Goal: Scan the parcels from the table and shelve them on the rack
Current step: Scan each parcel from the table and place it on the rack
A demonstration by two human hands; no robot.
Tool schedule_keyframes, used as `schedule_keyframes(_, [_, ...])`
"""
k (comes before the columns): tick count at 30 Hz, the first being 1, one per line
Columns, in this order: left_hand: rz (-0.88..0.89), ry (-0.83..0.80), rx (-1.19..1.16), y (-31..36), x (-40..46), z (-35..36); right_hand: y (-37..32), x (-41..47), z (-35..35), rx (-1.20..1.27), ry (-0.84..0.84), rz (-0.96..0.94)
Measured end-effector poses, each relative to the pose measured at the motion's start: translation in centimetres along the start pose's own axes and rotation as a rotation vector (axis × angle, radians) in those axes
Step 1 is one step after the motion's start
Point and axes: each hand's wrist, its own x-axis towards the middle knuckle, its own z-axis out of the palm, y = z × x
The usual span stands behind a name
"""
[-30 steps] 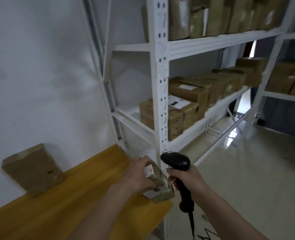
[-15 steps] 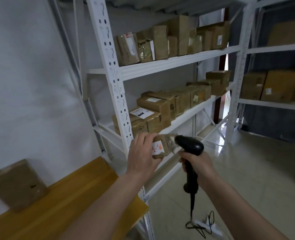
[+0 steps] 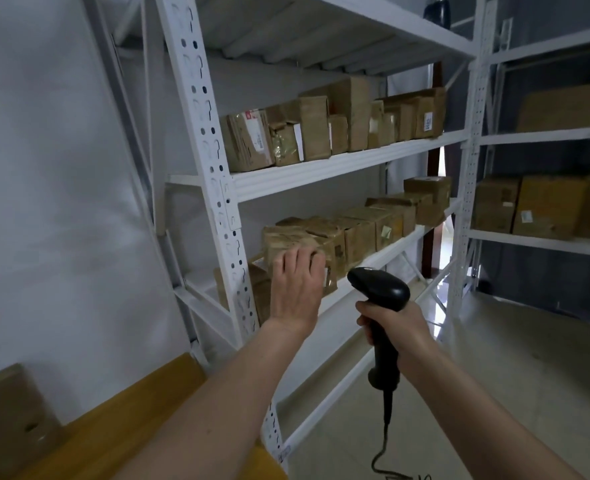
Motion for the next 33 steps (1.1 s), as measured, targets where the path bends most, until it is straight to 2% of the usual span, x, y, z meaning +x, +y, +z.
schedule_keyframes(8, [-0.063,-0.078,0.116,-3.1,3.4,5.0,-0.2,5.0,2.1,-0.009,0.004,-0.015])
schedule_keyframes(12, [-0.100,-0.231,0.159,-4.2,4.6,7.6,0.0,7.5,3.8,-0.009,-0.001,0.001])
schedule_keyframes(21, [-0.132,-0.305,0.143,-3.6,6.0,11.1,0.7,11.1,5.0,-0.023,-0.043,0.034])
schedule_keyframes(24, [-0.140,-0.338,0.066,-3.0,6.3,11.4,0.6,12.0,5.0,0.000,-0.078,0.057])
schedule_keyframes(29, [-0.240,-0.349,-0.251,-3.0,5.6,11.5,0.8,12.8,4.8,-0.004,-0.129,0.097])
schedule_keyframes(33, [-0.341,-0.224,-0.427,-2.3,4.6,11.0,1.4,12.8,4.7,-0.027,-0.183,0.107])
